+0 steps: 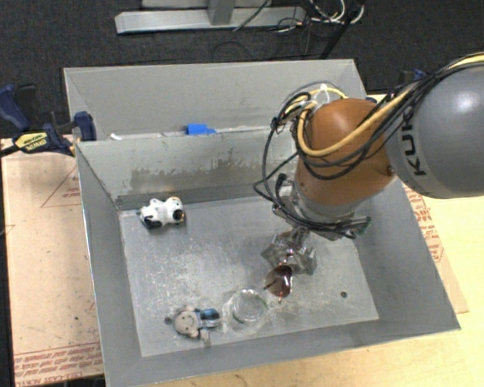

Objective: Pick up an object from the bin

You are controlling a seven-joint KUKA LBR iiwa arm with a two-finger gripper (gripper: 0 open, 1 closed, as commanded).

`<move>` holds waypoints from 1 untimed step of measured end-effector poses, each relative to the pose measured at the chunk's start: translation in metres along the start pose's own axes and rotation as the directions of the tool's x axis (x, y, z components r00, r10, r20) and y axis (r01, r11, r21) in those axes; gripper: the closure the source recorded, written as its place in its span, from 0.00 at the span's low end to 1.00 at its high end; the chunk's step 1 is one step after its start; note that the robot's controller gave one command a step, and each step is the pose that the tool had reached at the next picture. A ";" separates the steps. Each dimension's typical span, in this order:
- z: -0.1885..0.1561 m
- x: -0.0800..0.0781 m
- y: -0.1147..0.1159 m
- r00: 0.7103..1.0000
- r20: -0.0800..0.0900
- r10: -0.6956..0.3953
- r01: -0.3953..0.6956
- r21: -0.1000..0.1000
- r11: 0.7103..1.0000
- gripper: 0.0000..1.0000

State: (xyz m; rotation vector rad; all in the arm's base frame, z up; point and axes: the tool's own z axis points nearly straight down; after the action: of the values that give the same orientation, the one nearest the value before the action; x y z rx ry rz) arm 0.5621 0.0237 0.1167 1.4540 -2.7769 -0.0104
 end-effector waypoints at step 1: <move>-0.046 0.007 0.005 1.000 0.007 0.006 -0.006 0.012 1.000 1.00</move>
Offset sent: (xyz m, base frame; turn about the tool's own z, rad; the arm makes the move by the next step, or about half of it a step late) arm 0.0077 -0.0165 0.1198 -0.0181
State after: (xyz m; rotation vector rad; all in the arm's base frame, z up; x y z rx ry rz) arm 0.5545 0.0212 0.1624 1.4515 -2.7918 0.0010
